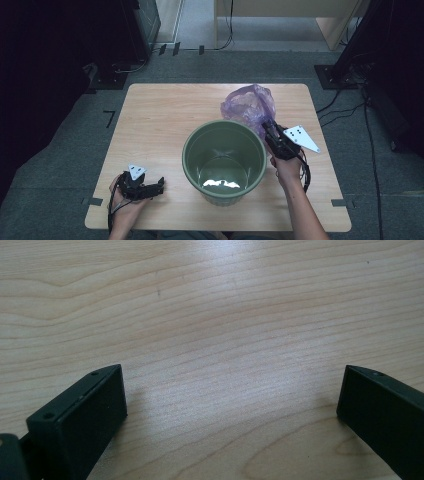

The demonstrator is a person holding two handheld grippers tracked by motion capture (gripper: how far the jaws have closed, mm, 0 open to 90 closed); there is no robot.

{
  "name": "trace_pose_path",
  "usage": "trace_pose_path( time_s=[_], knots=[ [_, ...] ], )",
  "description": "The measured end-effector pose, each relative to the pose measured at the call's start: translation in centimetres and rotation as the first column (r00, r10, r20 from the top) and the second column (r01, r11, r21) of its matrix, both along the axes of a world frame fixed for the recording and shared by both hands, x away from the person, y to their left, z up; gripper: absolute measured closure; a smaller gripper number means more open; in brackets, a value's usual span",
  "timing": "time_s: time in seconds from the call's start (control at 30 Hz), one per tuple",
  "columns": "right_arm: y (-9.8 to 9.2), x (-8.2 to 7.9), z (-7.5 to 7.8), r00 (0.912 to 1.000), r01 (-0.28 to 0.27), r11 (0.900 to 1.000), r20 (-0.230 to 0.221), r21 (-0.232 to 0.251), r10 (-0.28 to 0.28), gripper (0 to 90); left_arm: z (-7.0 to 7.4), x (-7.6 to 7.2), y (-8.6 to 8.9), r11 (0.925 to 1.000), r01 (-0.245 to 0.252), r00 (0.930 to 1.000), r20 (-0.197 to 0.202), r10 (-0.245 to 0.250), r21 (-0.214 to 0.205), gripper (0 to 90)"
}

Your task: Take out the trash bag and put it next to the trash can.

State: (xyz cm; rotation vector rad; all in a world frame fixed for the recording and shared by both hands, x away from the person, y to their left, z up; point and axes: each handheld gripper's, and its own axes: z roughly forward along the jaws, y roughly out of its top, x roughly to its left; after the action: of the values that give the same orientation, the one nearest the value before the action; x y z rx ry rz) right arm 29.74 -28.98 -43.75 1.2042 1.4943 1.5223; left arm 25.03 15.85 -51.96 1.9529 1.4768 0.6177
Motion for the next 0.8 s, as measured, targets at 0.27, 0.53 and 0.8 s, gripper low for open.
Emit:
trace_pose_path(
  time_s=[0.27,0.53,0.8],
  knots=[
    [-2.5,-1.9,-0.3,0.9979,-0.055,0.9984,-0.035,-0.016,0.054,23.6,0.0,0.0,0.0,1.0000,0.000,1.0000,0.001,0.000,-0.001,0.0],
    [-4.1,-3.6,-0.6,0.9925,-0.106,0.9918,-0.068,-0.071,0.102,14.2,0.0,0.0,0.0,1.0000,0.000,1.0000,0.000,0.000,0.000,0.0],
    [-5.2,-5.3,-1.2,0.9905,-0.116,0.9876,-0.087,-0.105,0.107,14.2,0.0,0.0,0.0,1.0000,0.000,1.0000,0.000,0.000,0.000,0.0]
  ],
)
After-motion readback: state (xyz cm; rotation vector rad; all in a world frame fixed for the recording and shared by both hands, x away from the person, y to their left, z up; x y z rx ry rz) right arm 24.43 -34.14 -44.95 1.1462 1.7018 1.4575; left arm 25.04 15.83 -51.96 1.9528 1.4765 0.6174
